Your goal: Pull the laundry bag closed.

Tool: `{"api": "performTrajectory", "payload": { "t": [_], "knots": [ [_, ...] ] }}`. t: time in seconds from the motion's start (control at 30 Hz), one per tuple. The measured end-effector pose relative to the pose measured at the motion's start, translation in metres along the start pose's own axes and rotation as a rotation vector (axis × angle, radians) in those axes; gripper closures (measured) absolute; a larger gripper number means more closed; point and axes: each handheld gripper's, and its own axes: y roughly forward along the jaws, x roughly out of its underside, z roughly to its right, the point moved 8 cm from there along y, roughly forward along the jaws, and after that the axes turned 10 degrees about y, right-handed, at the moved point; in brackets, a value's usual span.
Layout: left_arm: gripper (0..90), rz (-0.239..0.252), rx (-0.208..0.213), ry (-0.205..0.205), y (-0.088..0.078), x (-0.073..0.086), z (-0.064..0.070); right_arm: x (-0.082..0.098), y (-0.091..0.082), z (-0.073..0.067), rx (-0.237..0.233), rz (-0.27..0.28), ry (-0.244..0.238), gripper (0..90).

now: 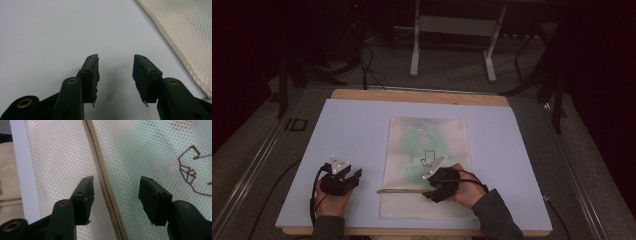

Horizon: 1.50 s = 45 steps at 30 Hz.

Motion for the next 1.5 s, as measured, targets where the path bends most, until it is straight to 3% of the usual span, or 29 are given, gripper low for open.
{"api": "performTrajectory", "payload": {
  "t": [0.27, 1.07, 1.3, 1.33, 1.5],
  "knots": [
    [55.3, 0.001, -0.001, 0.0, -0.001, 0.0, 0.0, -0.01, 0.003, -0.006, -0.008, 0.004, -0.04, 51.1],
    [55.2, 0.0, 0.002, -0.001, 0.0, 0.0, 0.0, -0.03, 0.008, -0.016, -0.019, -0.006, -0.09, 68.8],
    [55.0, -0.002, 0.003, 0.001, 0.0, 0.0, 0.0, -0.035, 0.012, -0.023, -0.022, -0.007, -0.132, 81.8],
    [55.0, -0.001, 0.003, 0.001, 0.0, 0.0, 0.0, -0.036, 0.013, -0.024, -0.021, -0.009, -0.143, 87.7],
    [54.9, -0.002, 0.004, 0.001, 0.0, 0.0, 0.0, -0.037, 0.015, -0.028, -0.025, -0.014, -0.162, 90.0]
  ]
}}
